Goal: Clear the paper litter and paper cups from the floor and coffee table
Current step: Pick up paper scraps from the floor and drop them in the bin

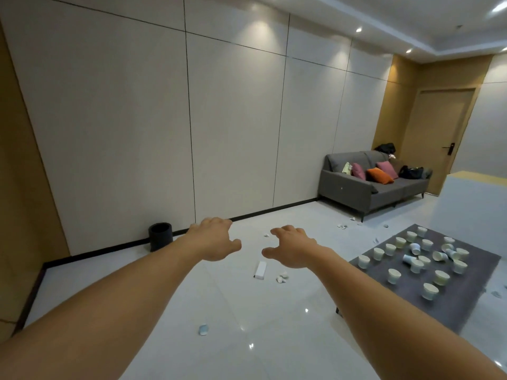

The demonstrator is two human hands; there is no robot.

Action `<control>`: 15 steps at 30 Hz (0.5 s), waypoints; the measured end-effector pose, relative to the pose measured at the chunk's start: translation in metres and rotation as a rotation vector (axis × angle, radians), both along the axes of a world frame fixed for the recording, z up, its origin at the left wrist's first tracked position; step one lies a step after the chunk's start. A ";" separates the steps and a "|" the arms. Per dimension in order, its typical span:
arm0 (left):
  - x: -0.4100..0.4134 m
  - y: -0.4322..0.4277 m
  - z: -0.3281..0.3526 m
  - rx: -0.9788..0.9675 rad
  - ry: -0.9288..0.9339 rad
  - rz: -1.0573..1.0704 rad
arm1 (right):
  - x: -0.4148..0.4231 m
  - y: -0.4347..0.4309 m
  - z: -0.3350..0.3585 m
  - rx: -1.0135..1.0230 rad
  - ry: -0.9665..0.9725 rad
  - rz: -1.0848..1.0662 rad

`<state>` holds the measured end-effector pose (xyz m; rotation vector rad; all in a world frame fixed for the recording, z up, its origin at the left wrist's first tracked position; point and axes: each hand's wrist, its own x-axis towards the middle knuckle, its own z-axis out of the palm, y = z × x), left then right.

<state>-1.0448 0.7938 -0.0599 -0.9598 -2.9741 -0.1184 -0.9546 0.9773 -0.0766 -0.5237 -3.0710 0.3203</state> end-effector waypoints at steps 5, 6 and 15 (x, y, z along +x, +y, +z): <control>-0.088 0.052 -0.004 0.001 -0.024 0.057 | -0.095 0.062 0.003 -0.008 -0.004 0.014; -0.106 0.061 -0.005 -0.001 -0.035 0.061 | -0.113 0.071 0.003 -0.008 -0.012 0.020; -0.275 0.145 -0.033 0.008 -0.084 0.059 | -0.282 0.144 -0.022 -0.016 -0.065 0.056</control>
